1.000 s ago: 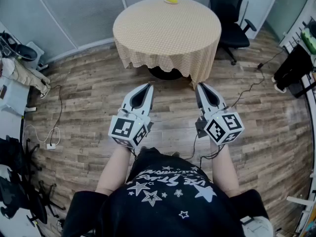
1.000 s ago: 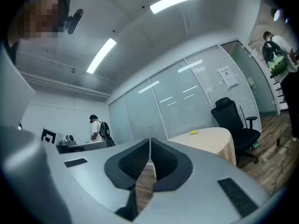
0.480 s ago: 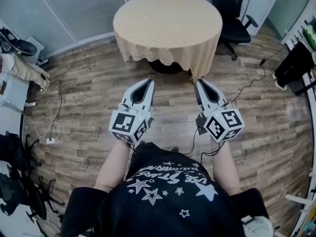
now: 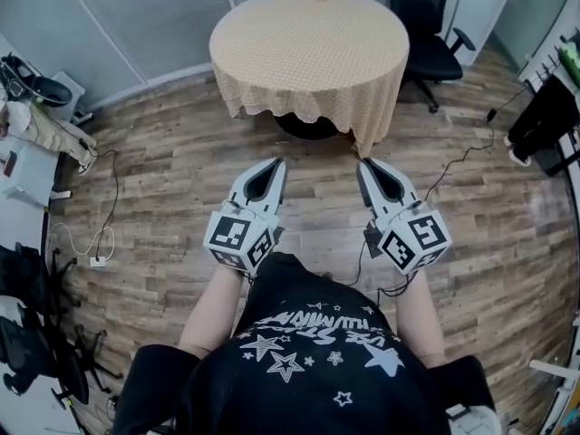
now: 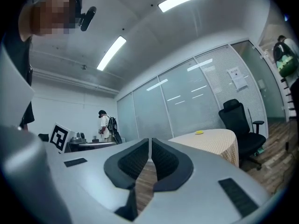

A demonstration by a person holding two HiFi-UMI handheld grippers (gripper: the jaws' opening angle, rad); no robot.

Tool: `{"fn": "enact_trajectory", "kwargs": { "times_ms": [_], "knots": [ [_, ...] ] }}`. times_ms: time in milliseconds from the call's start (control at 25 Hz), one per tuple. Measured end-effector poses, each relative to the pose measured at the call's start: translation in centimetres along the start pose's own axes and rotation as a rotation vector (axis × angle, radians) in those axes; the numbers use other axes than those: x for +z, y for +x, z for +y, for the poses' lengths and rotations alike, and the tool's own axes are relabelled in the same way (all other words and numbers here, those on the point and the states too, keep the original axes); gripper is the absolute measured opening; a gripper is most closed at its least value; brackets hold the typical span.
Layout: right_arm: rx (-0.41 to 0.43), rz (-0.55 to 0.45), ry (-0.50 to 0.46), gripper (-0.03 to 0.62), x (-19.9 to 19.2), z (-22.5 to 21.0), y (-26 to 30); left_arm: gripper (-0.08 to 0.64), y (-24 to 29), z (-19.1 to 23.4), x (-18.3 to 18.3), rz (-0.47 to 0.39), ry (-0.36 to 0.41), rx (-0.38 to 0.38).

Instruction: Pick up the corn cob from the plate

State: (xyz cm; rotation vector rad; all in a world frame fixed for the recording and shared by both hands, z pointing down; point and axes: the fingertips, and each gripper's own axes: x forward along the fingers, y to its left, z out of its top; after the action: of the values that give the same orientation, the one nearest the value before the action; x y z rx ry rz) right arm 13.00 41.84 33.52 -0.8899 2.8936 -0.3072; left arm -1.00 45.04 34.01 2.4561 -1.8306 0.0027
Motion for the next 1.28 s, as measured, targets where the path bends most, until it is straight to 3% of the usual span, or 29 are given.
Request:
{"fn": "enact_trajectory", "kwargs": {
  "times_ms": [240,440,800,1280],
  "knots": [
    [-0.023,0.016,0.078,0.037,-2.3,-1.7,0.4,0.011,-0.3,0.1,-2.2,0.047,-0.018,0.019],
    [-0.041,0.031,0.076,0.037,-2.8,-2.7,1.6,0.011,1.1,2.2,-2.1,0.033,-0.066,0.042],
    [-0.136,0.060,0.073,0.038,-2.9,-8.4,4.6,0.009,8.7,4.7,-3.2,0.047,-0.107,-0.033],
    [-0.205,0.087,0.075,0.038,-1.6,-17.0,17.3,0.011,19.7,15.5,-3.4,0.075,-0.134,-0.034]
  ]
}}
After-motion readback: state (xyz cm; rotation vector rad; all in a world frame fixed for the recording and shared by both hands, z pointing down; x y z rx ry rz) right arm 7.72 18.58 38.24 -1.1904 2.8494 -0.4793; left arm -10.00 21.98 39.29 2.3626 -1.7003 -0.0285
